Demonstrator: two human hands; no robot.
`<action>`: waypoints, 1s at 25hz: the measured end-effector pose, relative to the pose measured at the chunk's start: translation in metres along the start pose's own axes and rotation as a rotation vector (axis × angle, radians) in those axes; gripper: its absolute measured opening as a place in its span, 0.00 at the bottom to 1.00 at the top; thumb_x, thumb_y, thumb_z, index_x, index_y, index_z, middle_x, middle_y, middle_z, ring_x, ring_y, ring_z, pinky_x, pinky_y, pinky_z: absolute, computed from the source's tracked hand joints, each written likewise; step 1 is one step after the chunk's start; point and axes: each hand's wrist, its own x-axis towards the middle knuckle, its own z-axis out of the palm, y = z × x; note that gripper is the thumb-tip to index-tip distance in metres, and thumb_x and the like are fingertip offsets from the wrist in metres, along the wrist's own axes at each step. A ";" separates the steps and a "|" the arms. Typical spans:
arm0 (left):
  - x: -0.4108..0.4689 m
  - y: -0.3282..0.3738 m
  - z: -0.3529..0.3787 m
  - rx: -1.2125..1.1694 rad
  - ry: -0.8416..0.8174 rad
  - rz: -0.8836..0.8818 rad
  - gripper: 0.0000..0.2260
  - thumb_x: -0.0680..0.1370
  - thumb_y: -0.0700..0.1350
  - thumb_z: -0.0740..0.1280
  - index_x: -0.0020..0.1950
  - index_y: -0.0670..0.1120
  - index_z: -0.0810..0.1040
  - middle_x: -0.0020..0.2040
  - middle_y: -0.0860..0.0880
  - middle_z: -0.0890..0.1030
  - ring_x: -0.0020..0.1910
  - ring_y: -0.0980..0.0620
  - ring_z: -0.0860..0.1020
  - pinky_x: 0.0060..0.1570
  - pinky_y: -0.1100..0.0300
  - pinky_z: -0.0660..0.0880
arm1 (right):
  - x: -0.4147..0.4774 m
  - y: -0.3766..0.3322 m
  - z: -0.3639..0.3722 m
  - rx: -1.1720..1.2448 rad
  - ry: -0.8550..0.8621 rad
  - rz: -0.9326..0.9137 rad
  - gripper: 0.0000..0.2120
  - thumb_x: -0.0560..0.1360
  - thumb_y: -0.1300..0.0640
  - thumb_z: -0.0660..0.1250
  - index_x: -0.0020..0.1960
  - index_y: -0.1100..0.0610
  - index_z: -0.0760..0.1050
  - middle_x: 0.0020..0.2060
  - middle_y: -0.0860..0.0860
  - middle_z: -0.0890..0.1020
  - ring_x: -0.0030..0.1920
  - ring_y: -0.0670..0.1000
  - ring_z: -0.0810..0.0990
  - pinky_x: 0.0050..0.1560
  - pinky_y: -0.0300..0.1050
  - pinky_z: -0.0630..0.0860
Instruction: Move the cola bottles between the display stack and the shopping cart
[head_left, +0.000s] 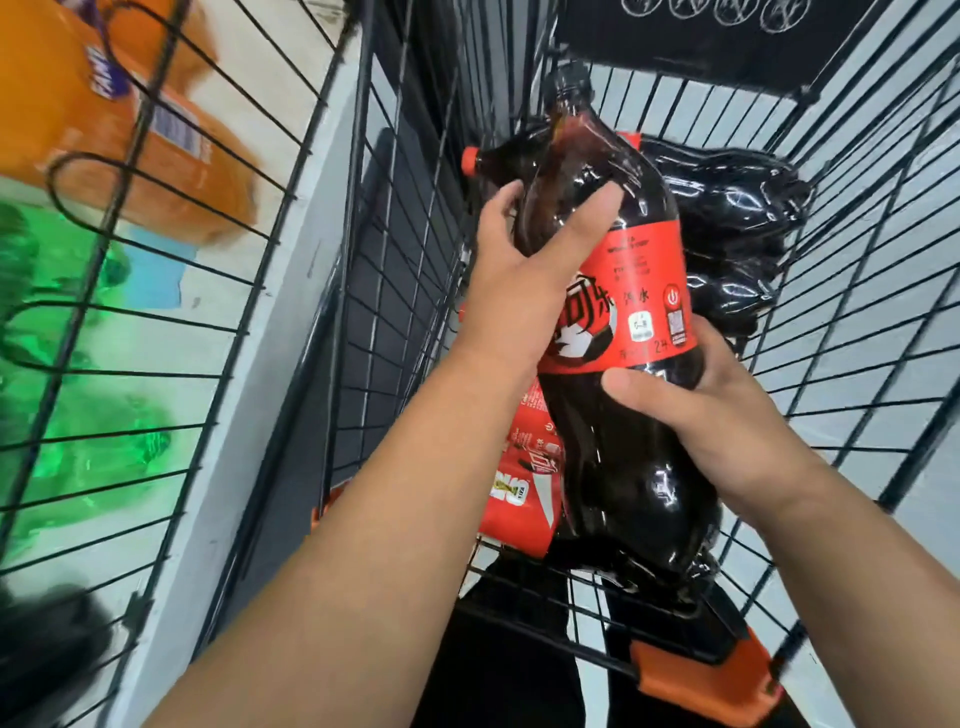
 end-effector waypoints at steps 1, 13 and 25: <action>-0.006 0.008 -0.001 -0.023 -0.039 -0.028 0.34 0.64 0.58 0.79 0.67 0.49 0.75 0.59 0.48 0.85 0.56 0.49 0.85 0.62 0.44 0.80 | -0.007 -0.005 0.002 0.002 -0.002 -0.005 0.42 0.55 0.49 0.81 0.67 0.51 0.71 0.53 0.50 0.85 0.53 0.50 0.84 0.53 0.47 0.79; -0.117 0.119 -0.001 -0.114 -0.071 0.063 0.28 0.65 0.56 0.79 0.61 0.49 0.76 0.53 0.45 0.86 0.49 0.46 0.86 0.57 0.41 0.82 | -0.125 -0.090 0.038 0.012 0.014 -0.129 0.36 0.61 0.54 0.79 0.67 0.52 0.71 0.52 0.51 0.85 0.52 0.54 0.85 0.55 0.52 0.80; -0.263 0.146 -0.005 -0.187 0.121 0.263 0.29 0.66 0.56 0.77 0.63 0.47 0.76 0.55 0.43 0.86 0.50 0.44 0.86 0.56 0.41 0.82 | -0.239 -0.116 0.034 -0.142 -0.202 -0.254 0.38 0.59 0.50 0.80 0.66 0.49 0.71 0.52 0.50 0.85 0.52 0.52 0.85 0.58 0.55 0.79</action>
